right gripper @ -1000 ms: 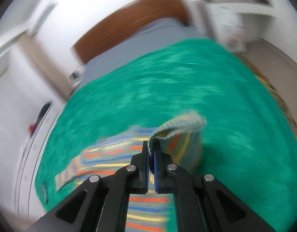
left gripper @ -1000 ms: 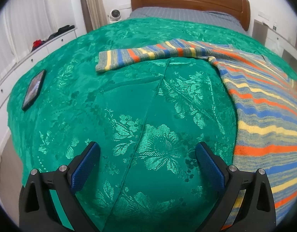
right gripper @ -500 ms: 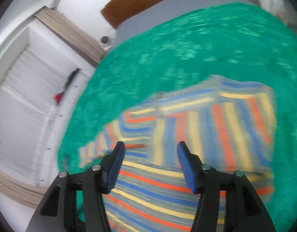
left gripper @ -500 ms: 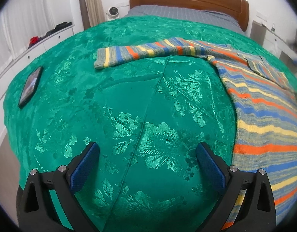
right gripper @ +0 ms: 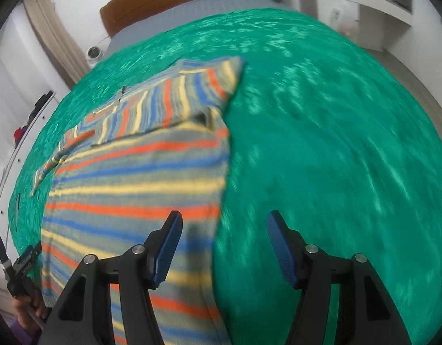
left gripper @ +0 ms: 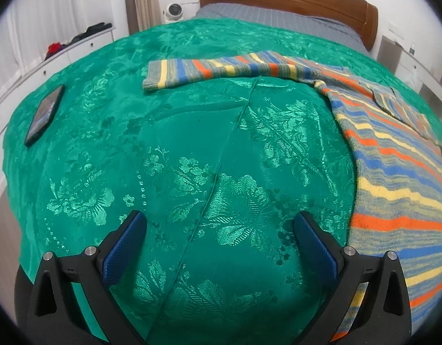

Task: Fold small clothes
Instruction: 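Fold the sleeve across the sweater body with the right gripper, release, then grasp the other sleeve cuff with the left gripper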

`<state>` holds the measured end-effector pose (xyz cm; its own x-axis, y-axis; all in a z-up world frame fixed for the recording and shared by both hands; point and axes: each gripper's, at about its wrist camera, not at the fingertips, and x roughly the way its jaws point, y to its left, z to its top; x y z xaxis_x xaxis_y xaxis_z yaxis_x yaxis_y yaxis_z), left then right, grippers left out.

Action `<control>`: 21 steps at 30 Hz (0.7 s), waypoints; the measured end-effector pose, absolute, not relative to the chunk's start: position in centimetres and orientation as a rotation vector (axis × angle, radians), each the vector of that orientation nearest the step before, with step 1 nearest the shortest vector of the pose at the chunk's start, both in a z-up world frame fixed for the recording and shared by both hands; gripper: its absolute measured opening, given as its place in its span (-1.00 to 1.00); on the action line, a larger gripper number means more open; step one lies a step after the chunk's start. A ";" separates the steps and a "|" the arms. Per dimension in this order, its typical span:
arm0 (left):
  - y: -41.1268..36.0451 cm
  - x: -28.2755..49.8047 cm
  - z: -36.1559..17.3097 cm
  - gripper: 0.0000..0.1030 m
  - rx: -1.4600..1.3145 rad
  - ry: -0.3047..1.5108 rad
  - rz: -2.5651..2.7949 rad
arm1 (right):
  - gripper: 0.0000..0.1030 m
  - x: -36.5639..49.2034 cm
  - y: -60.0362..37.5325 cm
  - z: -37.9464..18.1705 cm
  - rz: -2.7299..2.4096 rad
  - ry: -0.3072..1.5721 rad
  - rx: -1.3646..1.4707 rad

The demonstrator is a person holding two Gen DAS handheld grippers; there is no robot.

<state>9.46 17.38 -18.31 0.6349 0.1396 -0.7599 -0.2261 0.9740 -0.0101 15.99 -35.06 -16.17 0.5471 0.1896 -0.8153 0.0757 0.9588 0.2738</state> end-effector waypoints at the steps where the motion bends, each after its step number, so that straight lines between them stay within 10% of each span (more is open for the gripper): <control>1: 17.4 9.5 -18.3 0.99 -0.105 0.858 0.208 | 0.19 15.1 -35.1 -16.1 0.058 0.985 0.304; 21: 17.7 9.0 -18.4 0.99 -0.109 0.893 0.133 | 0.21 10.0 -31.4 -16.2 0.050 0.923 0.390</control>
